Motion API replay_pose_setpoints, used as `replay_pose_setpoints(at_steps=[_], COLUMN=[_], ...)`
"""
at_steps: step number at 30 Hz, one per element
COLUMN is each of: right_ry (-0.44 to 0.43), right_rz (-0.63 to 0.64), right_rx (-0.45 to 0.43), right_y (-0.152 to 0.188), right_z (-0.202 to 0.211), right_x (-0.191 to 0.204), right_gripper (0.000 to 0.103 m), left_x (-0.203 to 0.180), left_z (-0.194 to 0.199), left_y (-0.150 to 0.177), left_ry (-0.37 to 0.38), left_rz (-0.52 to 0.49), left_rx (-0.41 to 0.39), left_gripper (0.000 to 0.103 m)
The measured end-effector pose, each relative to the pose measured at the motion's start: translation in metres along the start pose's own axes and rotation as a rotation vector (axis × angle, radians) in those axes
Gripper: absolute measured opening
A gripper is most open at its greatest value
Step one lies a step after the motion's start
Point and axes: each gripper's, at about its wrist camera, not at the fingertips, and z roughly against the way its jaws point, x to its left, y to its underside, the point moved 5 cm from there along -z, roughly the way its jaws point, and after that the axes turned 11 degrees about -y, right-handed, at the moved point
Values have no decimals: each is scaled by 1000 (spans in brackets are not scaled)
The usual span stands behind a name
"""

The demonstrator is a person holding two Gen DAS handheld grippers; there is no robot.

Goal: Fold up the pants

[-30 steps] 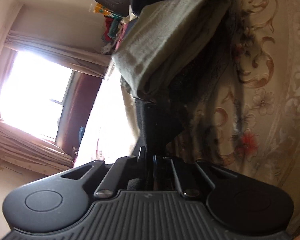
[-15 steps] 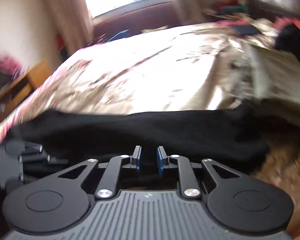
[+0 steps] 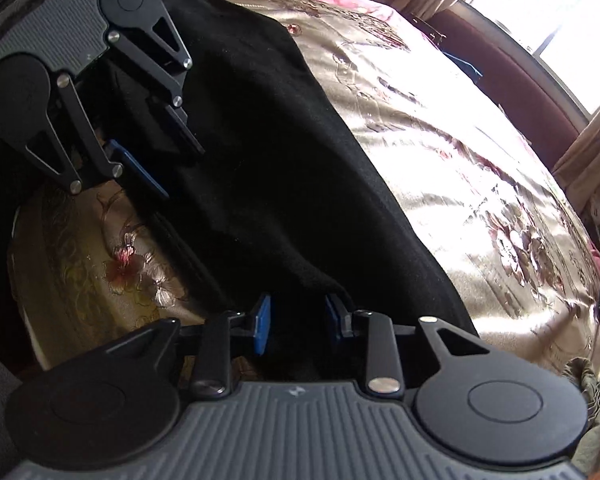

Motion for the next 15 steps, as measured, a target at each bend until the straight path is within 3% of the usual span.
replay_pose_setpoints(at_steps=[3,7,13,15], right_ry=[12,47,-4,-1], right_rz=[74,109,157,126], right_rx=[10,-4,-5,-12], right_y=[-3,-4,-13,-17], right_z=[0,5,-14,-21], right_x=[8,10,17,12], right_gripper=[35,40,43,39], left_x=[2,10,14,16], left_z=[0,-3,-3,-4], left_y=[-1,0,0,0], left_ry=[-15,27,36,38], left_rz=[-3,69,80,94], left_rx=[-10,4,-2,0], left_gripper=[47,28,27,27])
